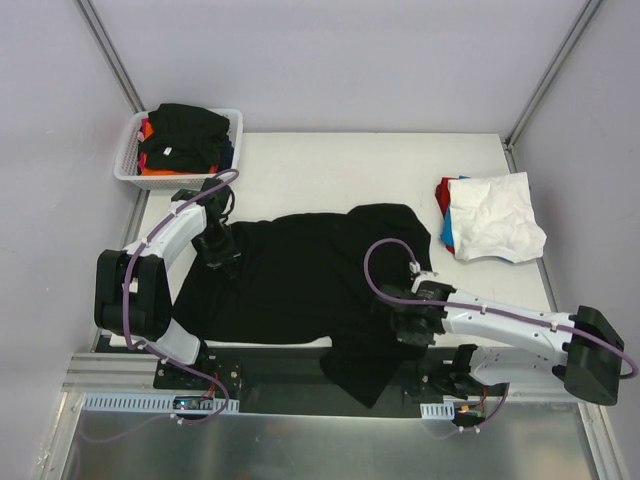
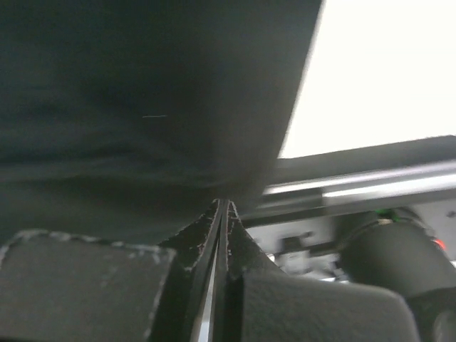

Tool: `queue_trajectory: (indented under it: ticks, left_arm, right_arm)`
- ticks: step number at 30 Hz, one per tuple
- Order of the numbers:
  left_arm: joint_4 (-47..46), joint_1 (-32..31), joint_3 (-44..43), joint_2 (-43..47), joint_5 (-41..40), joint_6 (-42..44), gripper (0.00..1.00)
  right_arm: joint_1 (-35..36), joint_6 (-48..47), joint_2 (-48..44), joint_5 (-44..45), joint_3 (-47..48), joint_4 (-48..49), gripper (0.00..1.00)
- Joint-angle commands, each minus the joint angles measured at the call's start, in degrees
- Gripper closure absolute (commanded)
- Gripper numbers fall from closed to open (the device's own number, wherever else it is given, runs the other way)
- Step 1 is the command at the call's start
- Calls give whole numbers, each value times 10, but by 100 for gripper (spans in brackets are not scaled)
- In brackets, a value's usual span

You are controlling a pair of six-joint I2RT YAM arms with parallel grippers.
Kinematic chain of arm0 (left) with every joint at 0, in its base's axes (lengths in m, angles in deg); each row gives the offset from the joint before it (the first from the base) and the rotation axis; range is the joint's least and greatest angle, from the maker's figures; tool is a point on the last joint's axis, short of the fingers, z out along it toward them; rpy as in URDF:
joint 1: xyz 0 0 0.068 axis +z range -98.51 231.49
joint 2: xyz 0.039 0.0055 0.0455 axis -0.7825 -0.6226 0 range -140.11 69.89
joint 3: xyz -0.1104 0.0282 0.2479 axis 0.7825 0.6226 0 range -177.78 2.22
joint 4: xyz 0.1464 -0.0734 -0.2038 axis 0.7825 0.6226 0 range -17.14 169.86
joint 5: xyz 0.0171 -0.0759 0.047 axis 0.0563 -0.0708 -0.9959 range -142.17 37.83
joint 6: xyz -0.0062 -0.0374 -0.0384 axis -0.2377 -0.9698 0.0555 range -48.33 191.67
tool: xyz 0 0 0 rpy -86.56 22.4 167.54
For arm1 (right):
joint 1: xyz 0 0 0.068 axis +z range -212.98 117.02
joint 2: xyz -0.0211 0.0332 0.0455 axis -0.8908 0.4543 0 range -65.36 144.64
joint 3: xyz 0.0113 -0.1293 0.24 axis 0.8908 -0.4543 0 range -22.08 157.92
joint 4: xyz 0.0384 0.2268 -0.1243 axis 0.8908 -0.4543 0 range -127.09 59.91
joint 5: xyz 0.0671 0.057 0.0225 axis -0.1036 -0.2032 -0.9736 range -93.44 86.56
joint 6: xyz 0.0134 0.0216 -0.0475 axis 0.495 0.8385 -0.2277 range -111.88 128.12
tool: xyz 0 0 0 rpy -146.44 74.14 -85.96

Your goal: Fold and stack the t-shirts

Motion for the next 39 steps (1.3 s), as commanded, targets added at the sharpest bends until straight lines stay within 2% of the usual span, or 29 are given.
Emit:
queue_trajectory:
  ticks: [1, 2, 6, 8, 10, 11, 20, 25, 34, 39]
  left_arm:
    - [8, -2, -16, 14, 13, -2, 93]
    - [9, -2, -17, 20, 14, 0, 93]
    - [9, -2, -15, 29, 16, 3, 93]
    - [9, -2, -8, 34, 16, 4, 93]
    - [7, -3, 5, 38, 13, 5, 93]
    - [7, -3, 14, 43, 11, 6, 93]
    - [3, -2, 46, 51, -5, 18, 93]
    - [0, -3, 44, 44, -3, 19, 93]
    - [4, -2, 34, 30, -4, 31, 92]
    - [4, -2, 34, 29, -6, 33, 92]
  right_arm:
    - [4, -89, 22, 5, 112, -7, 97]
    - [4, -100, 34, -11, 123, 2, 86]
    - [38, -112, 75, -52, 156, 23, 72]
    - [58, -101, 84, -73, 152, 41, 59]
    - [80, -91, 85, -89, 139, 54, 53]
    - [87, -80, 86, -95, 134, 66, 47]
    - [195, -15, 127, -134, 131, 59, 46]
    - [233, 10, 163, -150, 131, 82, 47]
    - [289, 72, 189, -156, 77, 158, 41]
    - [309, 80, 208, -154, 82, 156, 40]
